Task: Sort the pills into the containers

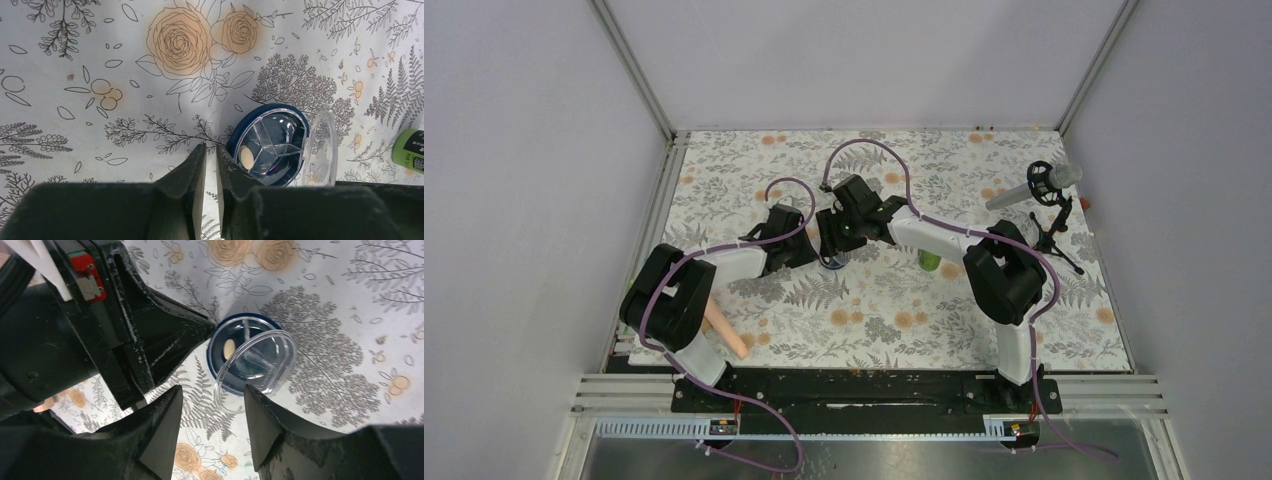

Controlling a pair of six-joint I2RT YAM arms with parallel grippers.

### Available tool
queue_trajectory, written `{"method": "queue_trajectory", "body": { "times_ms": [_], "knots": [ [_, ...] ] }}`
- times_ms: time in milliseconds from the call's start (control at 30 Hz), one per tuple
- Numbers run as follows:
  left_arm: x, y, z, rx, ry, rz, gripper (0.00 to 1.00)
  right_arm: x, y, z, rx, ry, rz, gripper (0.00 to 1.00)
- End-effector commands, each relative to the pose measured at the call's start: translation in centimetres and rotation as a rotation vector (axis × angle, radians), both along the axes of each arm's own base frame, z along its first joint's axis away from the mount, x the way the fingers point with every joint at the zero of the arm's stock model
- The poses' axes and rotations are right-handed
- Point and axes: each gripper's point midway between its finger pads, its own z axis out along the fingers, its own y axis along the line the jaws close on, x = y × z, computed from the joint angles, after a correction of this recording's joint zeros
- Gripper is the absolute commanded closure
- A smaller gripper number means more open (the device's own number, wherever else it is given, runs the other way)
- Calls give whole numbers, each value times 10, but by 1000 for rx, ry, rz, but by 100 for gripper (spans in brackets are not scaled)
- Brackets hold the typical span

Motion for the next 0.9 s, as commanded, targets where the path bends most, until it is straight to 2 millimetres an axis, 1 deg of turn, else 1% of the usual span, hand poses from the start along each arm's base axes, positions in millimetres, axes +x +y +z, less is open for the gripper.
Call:
{"method": "queue_trajectory", "body": {
  "times_ms": [0, 67, 133, 267, 433, 567, 633, 733, 867],
  "knots": [
    [6, 1, 16, -63, -48, 25, 86, 0, 11, 12, 63, 0, -11, 44],
    [6, 3, 21, -73, -57, 31, 86, 3, 10, 15, 74, 6, -26, 46],
    [5, 3, 25, -95, -64, 36, 86, 4, 10, 12, 78, 23, -36, 48],
    [6, -1, 33, -156, -77, 38, 87, 4, 9, -5, 88, 81, -61, 55],
    [5, 2, 28, -165, -64, 52, 89, 7, 5, -29, 70, 112, -97, 59],
    [2, 4, 25, -165, -51, 58, 91, 12, -2, -44, 16, 115, -131, 60],
    [-1, 5, 23, -160, -39, 57, 92, 13, -5, -47, -6, 117, -141, 60],
    [-2, 8, 23, -153, -43, 69, 92, 13, -5, -41, 5, 111, -140, 58],
    [1, 8, 36, -165, -75, 75, 91, 17, -4, -16, 39, 71, -145, 57]
  ]
}}
